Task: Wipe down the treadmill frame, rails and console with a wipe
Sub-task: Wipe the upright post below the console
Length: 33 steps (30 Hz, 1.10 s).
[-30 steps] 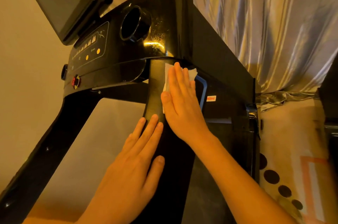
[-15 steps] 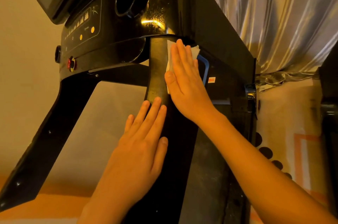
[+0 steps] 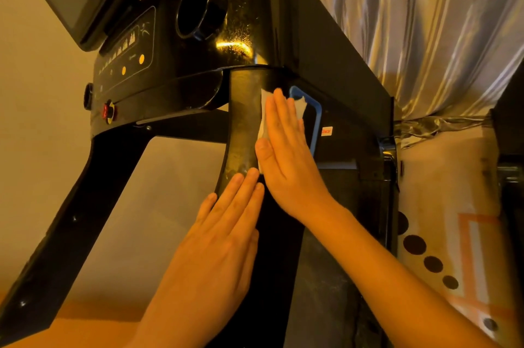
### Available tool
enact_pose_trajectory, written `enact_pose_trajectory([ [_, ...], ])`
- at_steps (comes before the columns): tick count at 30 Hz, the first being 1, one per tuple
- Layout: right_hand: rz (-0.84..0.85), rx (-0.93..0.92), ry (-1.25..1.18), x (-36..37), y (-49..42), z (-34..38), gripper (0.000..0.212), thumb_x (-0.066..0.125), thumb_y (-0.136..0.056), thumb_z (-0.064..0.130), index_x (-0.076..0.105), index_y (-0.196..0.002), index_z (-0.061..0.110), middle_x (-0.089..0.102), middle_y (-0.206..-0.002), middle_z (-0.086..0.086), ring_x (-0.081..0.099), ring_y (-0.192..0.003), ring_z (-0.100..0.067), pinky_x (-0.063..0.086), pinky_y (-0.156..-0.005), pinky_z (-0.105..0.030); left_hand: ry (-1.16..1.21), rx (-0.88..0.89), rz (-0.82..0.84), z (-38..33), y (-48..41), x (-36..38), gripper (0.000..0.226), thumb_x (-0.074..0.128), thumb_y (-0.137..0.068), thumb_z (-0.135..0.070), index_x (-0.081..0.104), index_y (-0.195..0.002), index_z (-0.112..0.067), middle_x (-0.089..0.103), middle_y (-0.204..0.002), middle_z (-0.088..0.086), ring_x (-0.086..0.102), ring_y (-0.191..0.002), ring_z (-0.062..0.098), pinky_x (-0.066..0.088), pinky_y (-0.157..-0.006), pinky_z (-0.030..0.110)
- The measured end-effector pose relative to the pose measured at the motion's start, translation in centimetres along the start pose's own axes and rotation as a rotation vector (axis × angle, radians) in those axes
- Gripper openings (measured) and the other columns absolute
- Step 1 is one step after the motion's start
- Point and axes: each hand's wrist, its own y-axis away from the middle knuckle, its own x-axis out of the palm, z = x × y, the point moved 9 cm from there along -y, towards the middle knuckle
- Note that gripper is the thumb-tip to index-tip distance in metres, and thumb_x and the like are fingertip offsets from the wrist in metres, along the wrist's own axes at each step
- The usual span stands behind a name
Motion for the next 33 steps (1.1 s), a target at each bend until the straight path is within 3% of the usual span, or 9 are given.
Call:
enact_pose_trajectory([
  [4, 0.001, -0.012, 0.003, -0.3, -1.5, -0.3, 0.058, 0.024, -0.111, 0.033, -0.007, -0.16, 0.025, -0.014, -0.171, 0.006, -0.019, -0.154, -0.006, -0.016, -0.123, -0.027, 0.059, -0.009, 0.03, 0.1, -0.2, 0.3, 0.061, 0.037, -0.098, -0.035, 0.033, -0.156, -0.017, 0.031, -0.163, 0.003, 0.007, -0.153, 0.01, 0.012, -0.118, 0.031],
  [7, -0.007, 0.003, -0.001, -0.9, -2.8, -0.4, 0.059, 0.024, -0.111, 0.033, -0.006, -0.161, 0.023, -0.013, -0.171, 0.006, -0.02, -0.154, -0.004, -0.014, -0.125, -0.03, 0.096, -0.011, 0.044, 0.4, -0.2, 0.5, 0.063, 0.038, -0.097, -0.035, 0.03, -0.158, -0.021, 0.023, -0.167, -0.001, 0.008, -0.153, 0.008, 0.006, -0.12, 0.027],
  [10, 0.009, 0.021, -0.007, -0.3, -0.8, -0.3, 0.06, 0.024, -0.112, 0.033, -0.006, -0.163, 0.023, -0.016, -0.17, 0.009, -0.021, -0.153, -0.003, -0.013, -0.125, -0.031, 0.13, -0.006, 0.043, 0.8, -0.1, 1.0, 0.064, 0.037, -0.099, -0.036, 0.025, -0.16, -0.023, 0.013, -0.168, -0.007, 0.007, -0.154, 0.007, 0.008, -0.118, 0.02],
  [16, 0.025, 0.011, -0.029, -0.2, -0.3, -0.8, 0.059, 0.023, -0.111, 0.035, -0.008, -0.161, 0.026, -0.017, -0.17, 0.01, -0.019, -0.154, -0.004, -0.012, -0.126, -0.035, 0.057, 0.017, 0.046, 0.5, -0.5, 0.9, 0.064, 0.039, -0.096, -0.037, 0.033, -0.156, -0.018, 0.033, -0.162, 0.004, 0.013, -0.151, 0.012, 0.008, -0.117, 0.023],
  [19, 0.006, 0.027, -0.035, -1.0, -2.4, -1.4, 0.058, 0.022, -0.11, 0.037, -0.009, -0.159, 0.028, -0.016, -0.17, 0.009, -0.02, -0.153, -0.002, -0.013, -0.125, -0.032, 0.042, 0.006, 0.042, 0.4, -0.2, 0.8, 0.062, 0.038, -0.098, -0.038, 0.033, -0.156, -0.018, 0.031, -0.163, 0.002, 0.012, -0.152, 0.012, 0.01, -0.117, 0.024],
  [21, -0.016, 0.054, -0.087, -1.0, -2.2, -1.7, 0.058, 0.021, -0.11, 0.039, -0.011, -0.157, 0.03, -0.016, -0.17, 0.01, -0.021, -0.153, -0.001, -0.009, -0.127, -0.037, 0.043, 0.004, 0.038, 0.3, -0.1, 0.8, 0.062, 0.037, -0.099, -0.038, 0.031, -0.157, -0.018, 0.03, -0.164, 0.001, 0.011, -0.152, 0.011, 0.01, -0.117, 0.024],
  [25, -0.007, 0.106, -0.151, 0.2, 1.4, -1.7, 0.056, 0.019, -0.111, 0.041, -0.016, -0.154, 0.036, -0.02, -0.168, 0.018, -0.021, -0.151, 0.003, -0.006, -0.128, -0.037, 0.039, 0.008, 0.042, 0.6, -0.1, 1.1, 0.061, 0.031, -0.103, -0.042, 0.026, -0.159, -0.02, 0.014, -0.168, -0.004, 0.008, -0.154, 0.01, 0.006, -0.119, 0.023],
  [29, -0.008, 0.104, -0.112, -0.4, -1.0, -2.5, 0.059, 0.019, -0.112, 0.04, -0.011, -0.161, 0.027, -0.018, -0.169, 0.013, -0.02, -0.152, 0.002, -0.009, -0.127, -0.034, 0.033, 0.029, 0.033, 0.6, -0.3, 1.2, 0.063, 0.035, -0.1, -0.039, 0.027, -0.158, -0.018, 0.012, -0.167, -0.003, 0.008, -0.154, 0.01, 0.004, -0.119, 0.022],
  [33, -0.018, 0.103, -0.131, -1.1, -2.4, -2.9, 0.06, 0.02, -0.112, 0.04, -0.009, -0.162, 0.024, -0.015, -0.17, 0.012, -0.018, -0.152, 0.002, -0.01, -0.125, -0.029, 0.025, 0.029, 0.028, 0.6, -0.3, 1.1, 0.069, 0.036, -0.098, -0.038, 0.017, -0.161, -0.021, 0.01, -0.167, -0.006, 0.007, -0.153, 0.01, 0.003, -0.119, 0.023],
])
